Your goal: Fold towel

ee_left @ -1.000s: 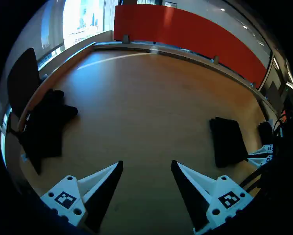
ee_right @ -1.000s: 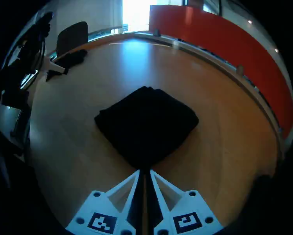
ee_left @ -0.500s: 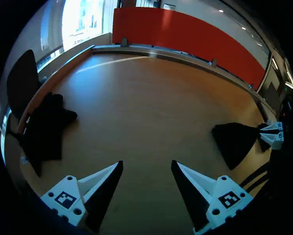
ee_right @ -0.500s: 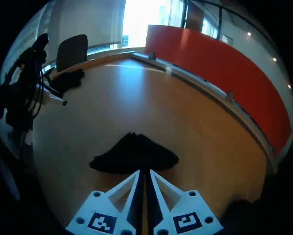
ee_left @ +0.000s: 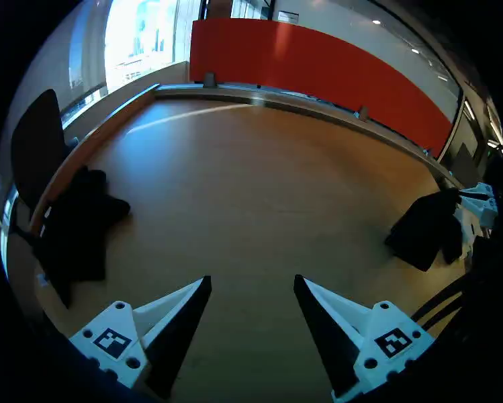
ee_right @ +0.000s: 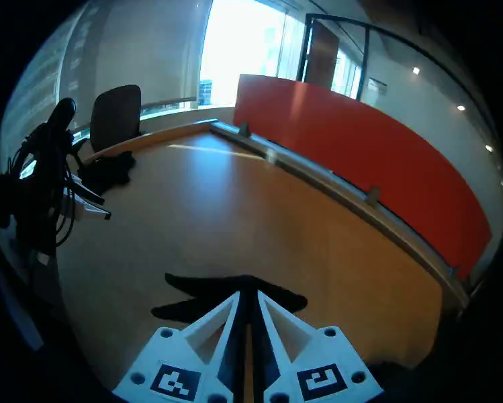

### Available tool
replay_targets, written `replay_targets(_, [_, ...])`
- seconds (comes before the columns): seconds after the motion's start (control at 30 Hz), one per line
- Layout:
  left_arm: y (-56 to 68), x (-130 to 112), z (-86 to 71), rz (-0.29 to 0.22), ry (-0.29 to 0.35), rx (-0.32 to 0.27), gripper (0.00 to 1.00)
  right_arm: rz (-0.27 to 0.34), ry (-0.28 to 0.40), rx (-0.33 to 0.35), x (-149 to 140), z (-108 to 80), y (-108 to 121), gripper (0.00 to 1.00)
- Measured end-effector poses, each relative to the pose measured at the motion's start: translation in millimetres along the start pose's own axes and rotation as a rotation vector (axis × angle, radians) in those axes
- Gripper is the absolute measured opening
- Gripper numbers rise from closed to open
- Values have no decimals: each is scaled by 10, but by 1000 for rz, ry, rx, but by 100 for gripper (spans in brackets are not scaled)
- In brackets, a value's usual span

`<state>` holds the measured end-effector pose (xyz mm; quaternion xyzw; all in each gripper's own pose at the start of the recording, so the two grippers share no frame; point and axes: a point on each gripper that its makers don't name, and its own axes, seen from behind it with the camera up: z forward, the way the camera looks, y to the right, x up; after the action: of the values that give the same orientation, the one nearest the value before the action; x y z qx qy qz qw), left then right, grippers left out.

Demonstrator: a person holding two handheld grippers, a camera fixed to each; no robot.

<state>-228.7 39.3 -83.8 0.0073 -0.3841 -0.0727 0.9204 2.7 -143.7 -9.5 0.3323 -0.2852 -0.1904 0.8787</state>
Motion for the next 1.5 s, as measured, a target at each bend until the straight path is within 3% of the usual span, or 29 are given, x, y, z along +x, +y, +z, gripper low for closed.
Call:
replay_targets(0.63, [27,-25,-34,28,-5,-7,91,65,16,-111,-51,-469,857,6])
replay_targets(1.5, [121,-12,-24,49,-17,2,91,132,-37,-263,-443,-936,2220,6])
